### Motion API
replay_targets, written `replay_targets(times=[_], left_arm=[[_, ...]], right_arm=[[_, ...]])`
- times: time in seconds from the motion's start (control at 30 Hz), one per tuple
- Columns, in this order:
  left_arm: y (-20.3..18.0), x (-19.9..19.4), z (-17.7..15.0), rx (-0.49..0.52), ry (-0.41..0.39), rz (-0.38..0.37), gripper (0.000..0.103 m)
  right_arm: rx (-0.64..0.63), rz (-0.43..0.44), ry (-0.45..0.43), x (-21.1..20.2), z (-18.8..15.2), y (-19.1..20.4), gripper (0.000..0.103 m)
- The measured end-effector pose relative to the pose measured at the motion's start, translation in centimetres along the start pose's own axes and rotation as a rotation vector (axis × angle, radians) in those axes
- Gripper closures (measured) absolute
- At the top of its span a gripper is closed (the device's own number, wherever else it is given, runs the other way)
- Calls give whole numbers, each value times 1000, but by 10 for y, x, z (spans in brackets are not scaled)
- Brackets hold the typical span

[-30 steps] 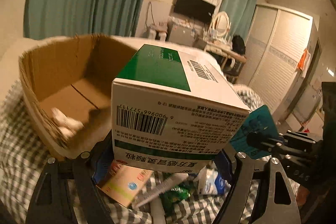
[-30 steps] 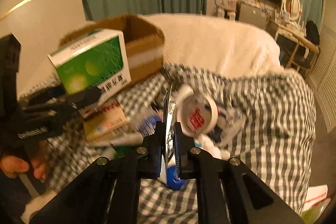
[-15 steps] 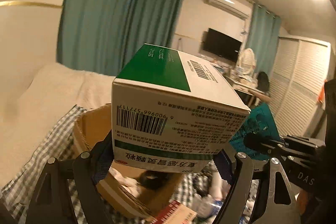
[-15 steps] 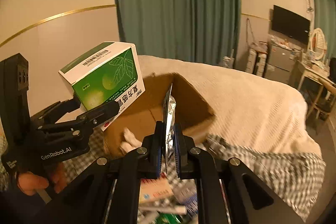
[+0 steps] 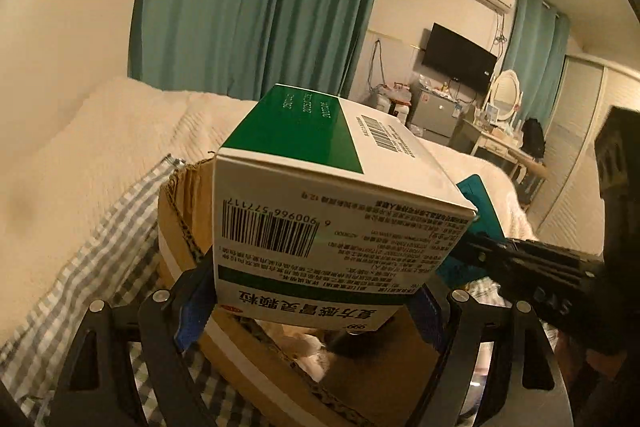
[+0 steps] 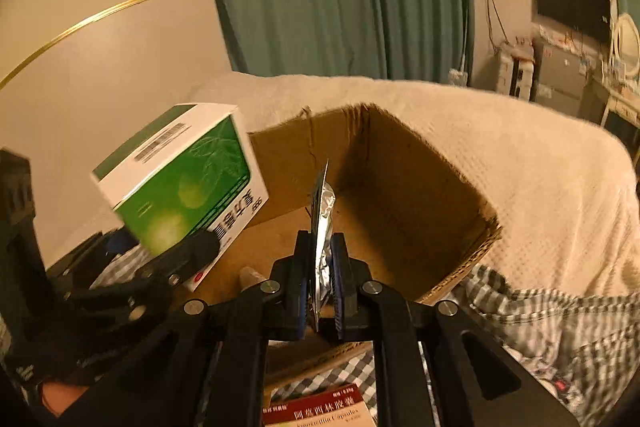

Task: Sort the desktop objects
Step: 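Carry the green box and foil packet into the cardboard box and open both tools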

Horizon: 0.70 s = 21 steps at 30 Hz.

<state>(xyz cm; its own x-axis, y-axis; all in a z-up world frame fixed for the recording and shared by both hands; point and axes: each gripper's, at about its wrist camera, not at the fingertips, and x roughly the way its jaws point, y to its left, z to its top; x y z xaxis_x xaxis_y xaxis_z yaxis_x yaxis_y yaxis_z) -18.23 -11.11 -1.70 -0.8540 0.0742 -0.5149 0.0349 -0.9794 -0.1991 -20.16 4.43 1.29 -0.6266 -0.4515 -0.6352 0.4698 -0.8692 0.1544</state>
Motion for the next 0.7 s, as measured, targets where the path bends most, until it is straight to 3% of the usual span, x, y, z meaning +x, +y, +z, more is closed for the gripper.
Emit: replay_targets(times=[0.03, 0.1, 0.17, 0.2, 0.43, 0.7], left_arm=[[-2, 0, -1, 8, 5, 8, 17], [-3, -3, -1, 14, 5, 5, 11], [-7, -8, -3, 20, 6, 2, 5], [-9, -9, -2, 19, 6, 7, 4], [-26, -45, -8, 15, -8, -29, 3], [-75, -73, -31, 88, 9, -96, 1]], right_arm=[[7, -14, -3, 1, -1, -3, 93], [24, -39, -20, -2, -2, -7, 76], [54, -39, -59, -17, -4, -13, 49], [67, -33, -72, -24, -5, -16, 46], [26, -134, -116, -98, -18, -26, 42], [62, -278, -83, -172, -72, -64, 41]])
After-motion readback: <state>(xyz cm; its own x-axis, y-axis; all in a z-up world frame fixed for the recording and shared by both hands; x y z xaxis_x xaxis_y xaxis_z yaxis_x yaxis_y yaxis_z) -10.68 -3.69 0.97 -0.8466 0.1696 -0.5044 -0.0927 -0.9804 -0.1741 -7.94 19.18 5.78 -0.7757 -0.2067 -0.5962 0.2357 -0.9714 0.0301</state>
